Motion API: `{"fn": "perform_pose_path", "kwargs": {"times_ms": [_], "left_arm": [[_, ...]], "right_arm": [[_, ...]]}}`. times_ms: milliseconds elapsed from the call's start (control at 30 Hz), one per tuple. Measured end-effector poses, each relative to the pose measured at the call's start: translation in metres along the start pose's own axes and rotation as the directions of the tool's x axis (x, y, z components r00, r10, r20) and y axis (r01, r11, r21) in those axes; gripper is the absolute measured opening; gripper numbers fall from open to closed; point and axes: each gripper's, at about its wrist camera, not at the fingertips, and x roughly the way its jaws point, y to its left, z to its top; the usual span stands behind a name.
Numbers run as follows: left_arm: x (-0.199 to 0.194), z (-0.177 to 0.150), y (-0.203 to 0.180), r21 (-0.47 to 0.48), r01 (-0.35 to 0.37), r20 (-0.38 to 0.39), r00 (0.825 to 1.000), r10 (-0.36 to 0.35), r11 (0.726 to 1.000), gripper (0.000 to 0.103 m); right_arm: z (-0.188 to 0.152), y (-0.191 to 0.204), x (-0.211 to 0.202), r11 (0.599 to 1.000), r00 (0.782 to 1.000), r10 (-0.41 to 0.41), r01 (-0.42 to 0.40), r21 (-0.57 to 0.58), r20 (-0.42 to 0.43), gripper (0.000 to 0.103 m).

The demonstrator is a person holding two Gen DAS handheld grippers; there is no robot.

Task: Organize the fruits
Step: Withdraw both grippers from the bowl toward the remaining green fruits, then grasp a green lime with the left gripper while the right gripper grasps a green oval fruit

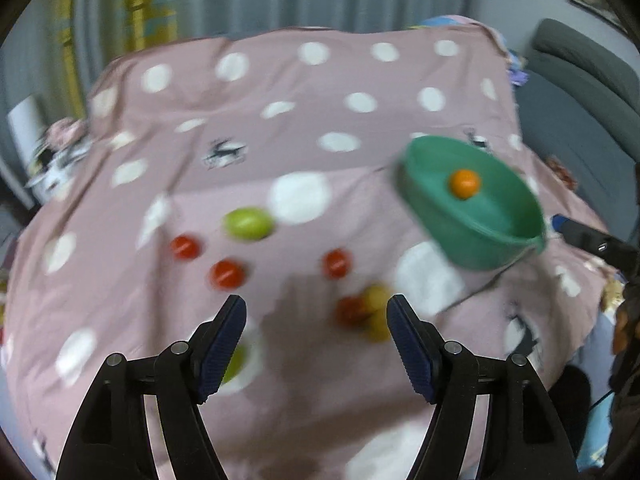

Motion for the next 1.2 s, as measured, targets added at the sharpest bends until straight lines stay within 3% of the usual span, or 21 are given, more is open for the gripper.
{"fn": "perform_pose_path", "kwargs": {"times_ms": [167,367,567,867,1200], "left_arm": [[-0.012,-0.024,0.038,-0.104,-0.057,-0.019,0.998,0.055,0.993,0.073],[-0.009,-0.042,0.051,-0.167,-0.039,-0.038,0.999,0.033,0.985,0.073],[-0.002,-0.048,0.056,-0.178,-0.001,-0.040,0.999,-0.007,0.984,0.073],[0.020,-0.041,0.064,-0.160,0.021,-0.040,0.999,-0.027,0.987,0.073],[0.050,-0.032,0.063,-0.081,0.064,-0.096,0.993,-0.071,0.995,0.073]], "right_arm": [[-0.005,0.024,0.008,0.998,0.998,0.042,-0.044,-0.049,-0.037,0.068],[-0.014,0.048,0.026,0.993,0.992,0.066,-0.076,-0.088,-0.109,0.068],[-0.023,0.072,0.055,0.987,0.977,0.085,-0.110,-0.117,-0.195,0.068],[-0.021,0.086,0.079,0.981,0.966,0.088,-0.126,-0.149,-0.243,0.068],[-0.015,0.092,0.098,0.979,0.958,0.094,-0.138,-0.147,-0.270,0.068]]}}
